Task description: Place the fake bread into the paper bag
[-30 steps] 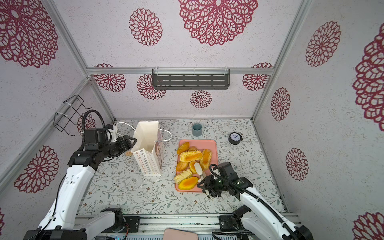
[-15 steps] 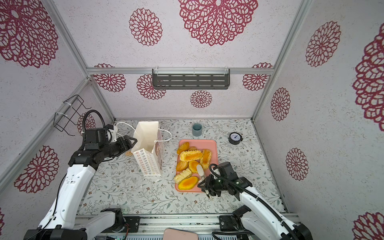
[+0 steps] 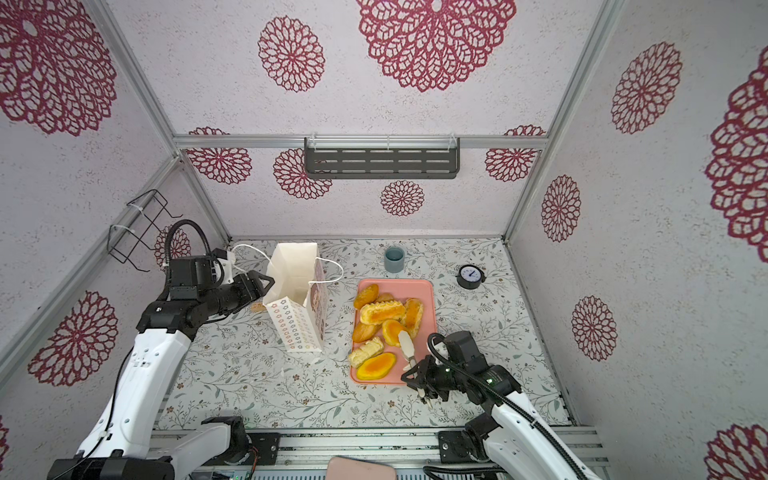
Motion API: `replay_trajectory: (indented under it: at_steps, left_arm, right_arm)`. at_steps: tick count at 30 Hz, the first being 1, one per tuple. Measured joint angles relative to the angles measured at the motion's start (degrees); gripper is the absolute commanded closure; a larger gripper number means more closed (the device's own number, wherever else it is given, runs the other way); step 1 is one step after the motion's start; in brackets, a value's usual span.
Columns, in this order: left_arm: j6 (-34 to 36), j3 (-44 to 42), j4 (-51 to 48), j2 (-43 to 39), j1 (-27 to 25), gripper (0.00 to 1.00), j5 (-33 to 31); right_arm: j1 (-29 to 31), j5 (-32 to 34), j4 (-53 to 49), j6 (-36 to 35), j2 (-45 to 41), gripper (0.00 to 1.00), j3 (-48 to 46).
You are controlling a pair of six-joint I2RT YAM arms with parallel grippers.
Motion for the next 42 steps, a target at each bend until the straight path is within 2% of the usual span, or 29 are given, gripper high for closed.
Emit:
replay_trajectory:
  at_steps: [6,16,27,32,37,42]
  left_arm:
    - [-0.2,0.1,0.2,0.2,0.0,0.38,0.2]
    - [-0.5,0.1,0.1,0.2,0.0,0.52,0.4]
    - [-1.4,0.1,0.2,0.3,-0.1,0.66,1.6]
    - [-1.8,0.1,0.2,0.3,-0.2,0.70,1.9]
    - [-2.3,0.1,0.4,0.3,-0.4,0.75,2.0]
    - [-2.5,0.1,0.7,0.4,-0.5,0.80,2.2]
  right_arm:
    - [0.0,0.8,-2.7,-2.7,1.8,0.78,6.7]
    - [0.0,3.2,-5.6,-11.8,12.0,0.77,24.9]
    - [0.5,2.8,1.6,-15.6,23.7,0.76,40.5]
    - [4.1,3.0,5.0,-16.8,30.4,0.75,48.3]
    - [10.4,3.8,5.0,-19.5,38.7,0.75,58.4]
    - [13.9,4.1,4.0,-21.5,44.0,0.75,63.1]
